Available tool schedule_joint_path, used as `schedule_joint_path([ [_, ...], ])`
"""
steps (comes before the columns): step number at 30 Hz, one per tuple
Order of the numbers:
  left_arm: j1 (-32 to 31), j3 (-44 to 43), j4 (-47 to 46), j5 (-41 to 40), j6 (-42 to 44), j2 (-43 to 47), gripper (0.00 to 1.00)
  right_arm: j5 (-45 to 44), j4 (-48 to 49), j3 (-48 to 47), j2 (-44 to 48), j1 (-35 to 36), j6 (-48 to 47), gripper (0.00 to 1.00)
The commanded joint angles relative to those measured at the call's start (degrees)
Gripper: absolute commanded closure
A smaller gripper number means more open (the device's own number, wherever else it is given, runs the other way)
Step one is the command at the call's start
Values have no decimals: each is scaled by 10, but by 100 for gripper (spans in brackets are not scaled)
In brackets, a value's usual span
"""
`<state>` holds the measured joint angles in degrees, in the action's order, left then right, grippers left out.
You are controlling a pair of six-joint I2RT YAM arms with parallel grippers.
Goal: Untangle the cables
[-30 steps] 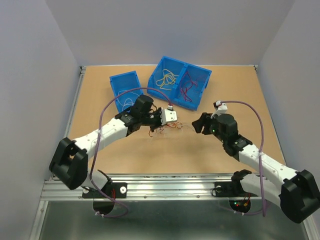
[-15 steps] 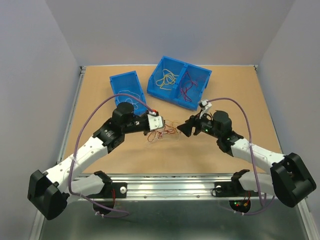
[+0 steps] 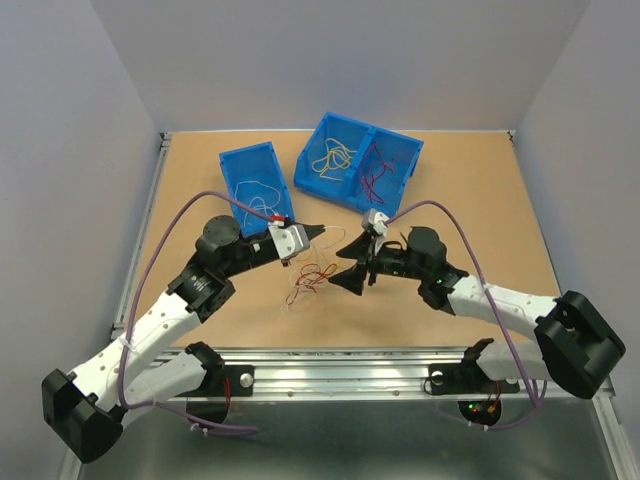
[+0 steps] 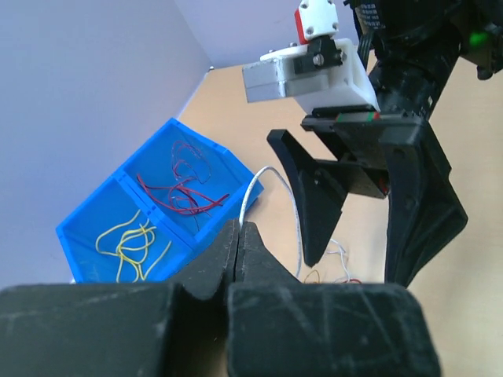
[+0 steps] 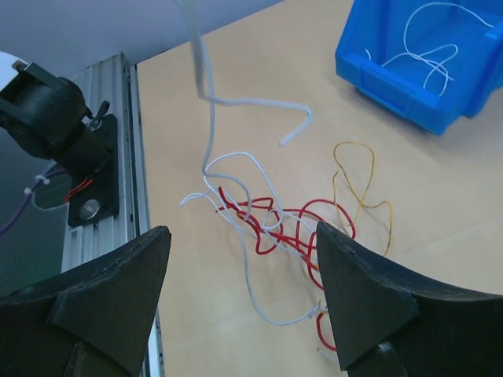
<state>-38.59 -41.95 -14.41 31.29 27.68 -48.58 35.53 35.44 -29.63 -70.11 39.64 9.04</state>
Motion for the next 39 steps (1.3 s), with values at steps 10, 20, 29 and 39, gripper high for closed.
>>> schedule_joint_path([
  [10,-3,-131,6,-36,-31,-10,100,-55,140,-132,-152,76,-61,40],
  [20,-3,-311,16,-163,-53,-56,100,-118,166,-139,-215,87,-33,66],
  [29,-3,-484,-11,-342,-65,-116,100,-172,173,-69,-209,89,-23,74],
  [39,-3,-601,-24,-417,-16,-171,100,-192,175,-13,-209,90,-21,79],
])
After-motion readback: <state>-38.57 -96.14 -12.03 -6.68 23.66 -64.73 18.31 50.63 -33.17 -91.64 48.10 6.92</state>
